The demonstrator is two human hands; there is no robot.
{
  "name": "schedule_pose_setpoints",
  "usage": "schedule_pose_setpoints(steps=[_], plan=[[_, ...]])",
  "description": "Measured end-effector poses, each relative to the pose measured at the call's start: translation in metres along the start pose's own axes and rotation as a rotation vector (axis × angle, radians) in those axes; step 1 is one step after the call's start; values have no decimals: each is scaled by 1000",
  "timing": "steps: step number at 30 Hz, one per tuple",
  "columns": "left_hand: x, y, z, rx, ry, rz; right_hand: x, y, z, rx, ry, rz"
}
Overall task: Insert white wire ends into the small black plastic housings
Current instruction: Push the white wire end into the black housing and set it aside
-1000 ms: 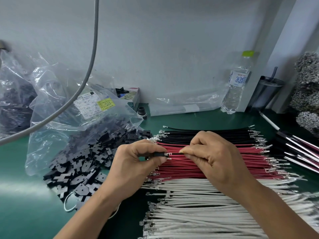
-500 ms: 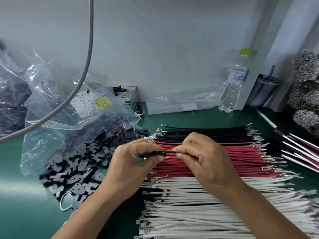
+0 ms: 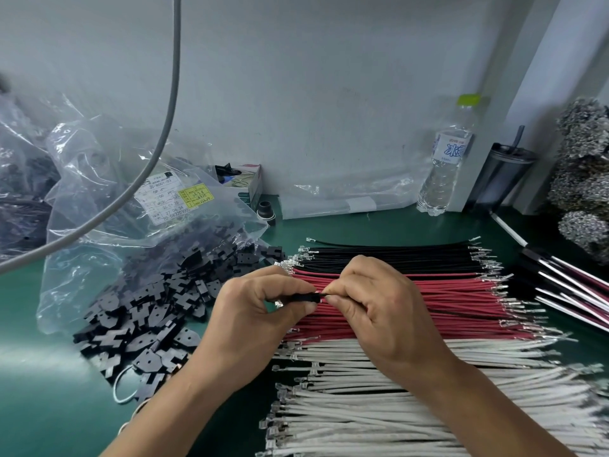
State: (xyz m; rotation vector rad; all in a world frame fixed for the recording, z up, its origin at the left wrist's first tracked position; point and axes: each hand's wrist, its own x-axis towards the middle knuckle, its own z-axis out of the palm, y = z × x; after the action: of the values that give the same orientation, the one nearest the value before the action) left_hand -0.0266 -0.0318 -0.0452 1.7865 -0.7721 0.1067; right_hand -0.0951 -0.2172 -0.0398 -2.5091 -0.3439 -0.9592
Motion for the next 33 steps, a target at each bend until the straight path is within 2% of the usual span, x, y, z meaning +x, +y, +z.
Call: schedule_pose_setpoints(steps=[4,8,11,13,15,22,27,33], plan=[[1,-1,2,-35,8,-31,0,4,-2,-87,20,-9],[2,-4,5,-196,138,-145,1,7,-11,-292,136,-69],[2,-6,3,-220,210,-216,-5,7,-8,-309,-37,-74],[3,-6,3,-233,216,-237,-8,5,-4,-303,-175,36],[3,-5,2,-258,222,-251,-8,5,-2,-236,-205,140],[4,-3,-2,-355,204,-304,-9,6,-6,-93,-136,274],[6,-5,-4,-530,104,-364,-4,4,-9,25,83,144],[6,-7,-6,-674,16,-398,-6,-2,-6,91,153,88]])
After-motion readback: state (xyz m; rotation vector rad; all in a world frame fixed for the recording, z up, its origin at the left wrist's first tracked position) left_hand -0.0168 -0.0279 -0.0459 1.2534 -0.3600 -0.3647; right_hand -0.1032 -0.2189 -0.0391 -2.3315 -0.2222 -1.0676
